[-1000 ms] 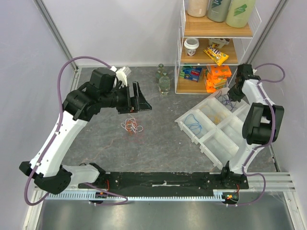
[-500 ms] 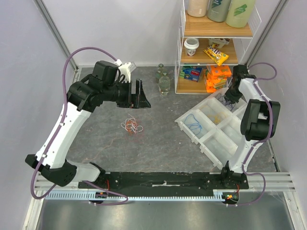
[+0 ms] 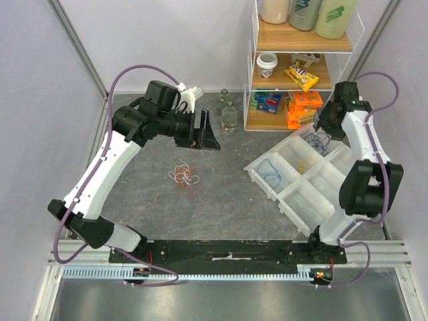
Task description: Untangle the cables
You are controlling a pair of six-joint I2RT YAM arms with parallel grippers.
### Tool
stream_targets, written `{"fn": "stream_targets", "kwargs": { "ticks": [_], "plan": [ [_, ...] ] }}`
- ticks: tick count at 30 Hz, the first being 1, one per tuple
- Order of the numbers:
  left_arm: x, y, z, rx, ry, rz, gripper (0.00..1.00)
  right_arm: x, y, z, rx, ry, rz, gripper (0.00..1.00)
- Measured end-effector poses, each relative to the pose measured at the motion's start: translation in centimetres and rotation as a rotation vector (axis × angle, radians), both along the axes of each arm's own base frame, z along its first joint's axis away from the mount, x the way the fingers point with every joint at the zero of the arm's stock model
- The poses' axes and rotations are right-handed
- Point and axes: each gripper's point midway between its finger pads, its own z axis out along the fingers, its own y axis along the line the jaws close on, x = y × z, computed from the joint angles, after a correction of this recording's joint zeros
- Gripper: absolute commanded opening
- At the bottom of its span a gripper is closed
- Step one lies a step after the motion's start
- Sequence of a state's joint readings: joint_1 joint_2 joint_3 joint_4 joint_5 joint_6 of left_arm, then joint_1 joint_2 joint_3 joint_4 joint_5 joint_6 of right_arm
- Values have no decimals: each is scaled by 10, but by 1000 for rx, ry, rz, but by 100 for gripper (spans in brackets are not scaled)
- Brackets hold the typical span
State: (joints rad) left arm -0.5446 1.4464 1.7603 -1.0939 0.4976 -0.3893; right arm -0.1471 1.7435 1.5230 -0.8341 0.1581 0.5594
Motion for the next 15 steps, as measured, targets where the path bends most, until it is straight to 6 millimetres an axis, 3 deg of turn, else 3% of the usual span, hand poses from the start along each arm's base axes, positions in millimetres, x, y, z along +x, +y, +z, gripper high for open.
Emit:
{"fn": "stream_targets", "kwargs": {
  "ticks": [4, 7, 9, 11, 13, 15],
  "plan": [
    [-2, -4, -1, -25, 22, -8, 84, -12, 9, 47, -47, -89, 62, 67],
    [-3, -5, -13, -22, 66, 14, 79, -21, 44, 81, -88, -164, 170, 66],
    [-5, -4, -29, -11, 113, 39, 70, -28, 92, 95, -87, -221, 303, 65],
    [-10, 2, -53, 15, 170, 84, 66, -46, 158, 95, -43, -265, 485, 64],
    [-17, 10, -79, 36, 238, 136, 57, -77, 220, 82, 24, -267, 663, 64],
    [-27, 21, -105, 50, 308, 199, 53, -109, 262, 60, 74, -234, 796, 64]
  ]
}}
